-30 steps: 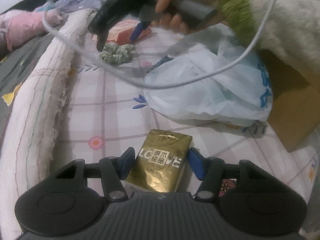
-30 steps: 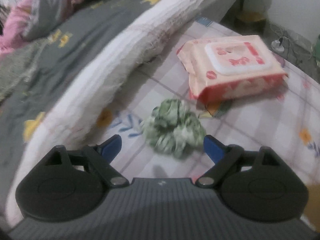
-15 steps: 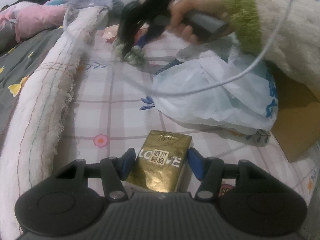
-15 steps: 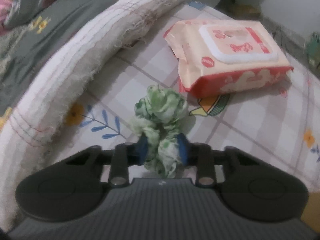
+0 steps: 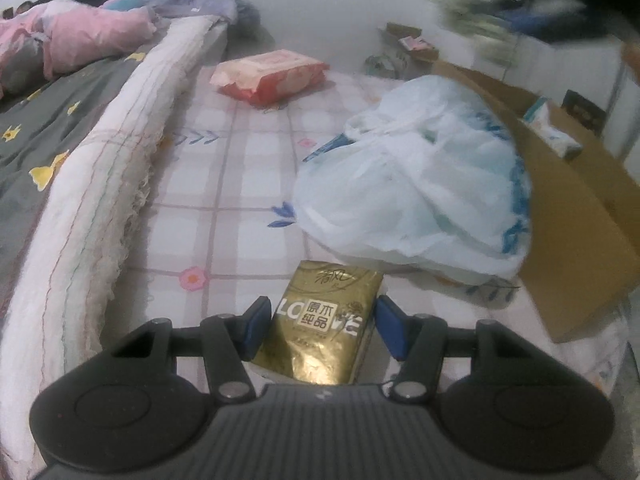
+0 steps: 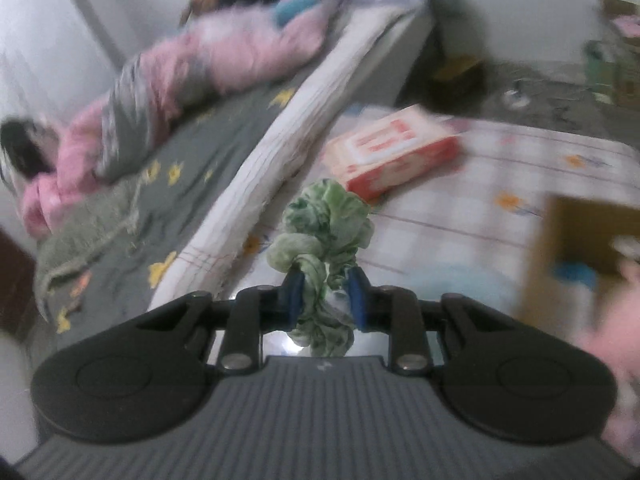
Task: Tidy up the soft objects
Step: 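Carry the green scrunchie into the box and open the right gripper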
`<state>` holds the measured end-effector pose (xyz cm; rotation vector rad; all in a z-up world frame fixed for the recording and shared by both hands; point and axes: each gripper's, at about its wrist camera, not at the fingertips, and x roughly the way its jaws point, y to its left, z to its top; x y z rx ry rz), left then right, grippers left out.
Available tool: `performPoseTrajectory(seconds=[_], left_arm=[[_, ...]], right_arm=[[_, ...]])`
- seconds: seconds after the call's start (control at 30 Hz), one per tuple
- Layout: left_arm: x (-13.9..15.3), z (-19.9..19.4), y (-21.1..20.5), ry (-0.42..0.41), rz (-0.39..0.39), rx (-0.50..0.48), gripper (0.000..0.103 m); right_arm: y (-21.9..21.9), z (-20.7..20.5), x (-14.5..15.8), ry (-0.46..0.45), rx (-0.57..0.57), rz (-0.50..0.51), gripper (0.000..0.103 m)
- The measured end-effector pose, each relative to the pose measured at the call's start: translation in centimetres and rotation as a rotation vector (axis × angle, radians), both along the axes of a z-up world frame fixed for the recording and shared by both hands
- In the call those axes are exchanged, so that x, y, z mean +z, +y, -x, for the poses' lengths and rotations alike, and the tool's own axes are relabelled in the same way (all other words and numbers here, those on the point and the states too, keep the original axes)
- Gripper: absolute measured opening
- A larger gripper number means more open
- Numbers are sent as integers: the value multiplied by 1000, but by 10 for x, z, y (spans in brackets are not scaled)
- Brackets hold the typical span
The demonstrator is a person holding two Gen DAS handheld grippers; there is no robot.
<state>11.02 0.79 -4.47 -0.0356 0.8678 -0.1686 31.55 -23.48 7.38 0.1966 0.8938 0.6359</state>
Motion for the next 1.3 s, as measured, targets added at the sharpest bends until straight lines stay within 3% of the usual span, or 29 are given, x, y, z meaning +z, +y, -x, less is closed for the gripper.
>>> performPoseTrajectory(seconds=[0.17,0.33,0.5,0.73,0.87,1.0,1.2,1.3], left_arm=[[14,6,-11,-29,11,-15,58],[35,12,-23,-68,41,-27,58],[60,11,-40,-100,85,-69,58],[86,5,-81,-151,92,-174,58],[99,-5,-116,-167,100,-266,58],[110,-19,-161,-167,128,-386,58],[102,-53,-250,-47,175,-530,58],[89,-69,-297,39,222,-568,59]], right_arm=[[-113,71,13,-40,-181,14,25],[-189,120,-13,26,-324,27,27],[-217,147,-51,70,-363,80,27],[-206,146,-90,81,-321,213,27],[-226,148,-76,34,-372,100,36],[-253,181,-54,-73,-473,-13,51],[-288,262,-40,-240,-676,-120,69],[-302,299,-46,-272,-780,-139,74]])
